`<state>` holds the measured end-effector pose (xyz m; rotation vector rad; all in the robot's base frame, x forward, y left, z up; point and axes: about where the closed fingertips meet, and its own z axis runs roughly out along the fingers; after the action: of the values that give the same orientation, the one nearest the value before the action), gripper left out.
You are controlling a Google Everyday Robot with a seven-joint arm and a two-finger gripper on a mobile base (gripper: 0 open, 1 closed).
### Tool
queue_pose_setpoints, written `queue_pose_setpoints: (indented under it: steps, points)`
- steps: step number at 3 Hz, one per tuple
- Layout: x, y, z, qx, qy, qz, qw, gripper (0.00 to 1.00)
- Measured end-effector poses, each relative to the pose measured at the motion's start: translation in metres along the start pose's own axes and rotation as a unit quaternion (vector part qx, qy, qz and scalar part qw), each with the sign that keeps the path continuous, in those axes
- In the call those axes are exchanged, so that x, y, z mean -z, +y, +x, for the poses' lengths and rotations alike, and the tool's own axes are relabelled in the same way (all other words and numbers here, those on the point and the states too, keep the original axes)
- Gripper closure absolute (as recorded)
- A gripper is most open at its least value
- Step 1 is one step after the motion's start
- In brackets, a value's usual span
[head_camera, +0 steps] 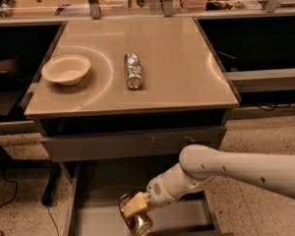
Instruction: Place orange can into middle drawer
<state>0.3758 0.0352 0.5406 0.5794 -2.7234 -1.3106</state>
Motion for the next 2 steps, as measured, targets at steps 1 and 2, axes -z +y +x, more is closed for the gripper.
queue_pose_setpoints:
  steps: [1,2]
  points:
    - [-0.018,-0.033,-0.028,-0.014,-0.028,0.000,0.9995,1.00]
    - [-0.037,-0.076,-0.060,-0.036,-0.053,0.005,0.9979,1.00]
